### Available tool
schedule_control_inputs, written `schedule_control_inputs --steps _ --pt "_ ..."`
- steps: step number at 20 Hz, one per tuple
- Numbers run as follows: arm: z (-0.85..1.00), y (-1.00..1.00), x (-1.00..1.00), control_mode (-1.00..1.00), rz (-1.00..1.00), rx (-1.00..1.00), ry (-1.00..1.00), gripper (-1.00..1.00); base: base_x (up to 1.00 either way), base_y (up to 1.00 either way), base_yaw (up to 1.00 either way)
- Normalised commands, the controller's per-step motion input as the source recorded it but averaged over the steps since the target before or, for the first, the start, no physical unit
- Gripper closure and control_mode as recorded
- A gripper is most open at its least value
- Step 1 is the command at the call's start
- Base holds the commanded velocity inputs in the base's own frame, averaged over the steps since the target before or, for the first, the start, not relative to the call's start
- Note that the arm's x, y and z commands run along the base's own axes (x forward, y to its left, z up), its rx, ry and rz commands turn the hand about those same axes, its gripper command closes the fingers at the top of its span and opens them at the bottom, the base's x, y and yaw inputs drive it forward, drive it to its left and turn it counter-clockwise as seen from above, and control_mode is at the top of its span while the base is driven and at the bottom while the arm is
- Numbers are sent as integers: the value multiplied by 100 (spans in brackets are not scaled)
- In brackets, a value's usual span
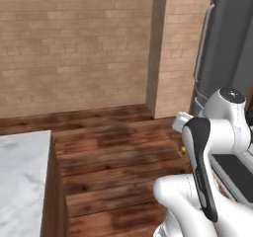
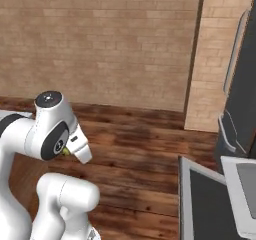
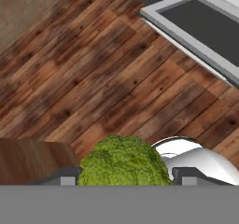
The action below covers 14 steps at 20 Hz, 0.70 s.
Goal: Place the broccoli on the top rack of the oven.
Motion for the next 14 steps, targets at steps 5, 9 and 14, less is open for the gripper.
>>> schedule_control_inputs --steps 5,9,14 --pt "0 0 0 100 0 0 0 100 91 -10 -59" --pt "0 0 0 100 0 0 0 100 40 0 -82" --pt "0 0 0 100 0 0 0 100 3 0 -95"
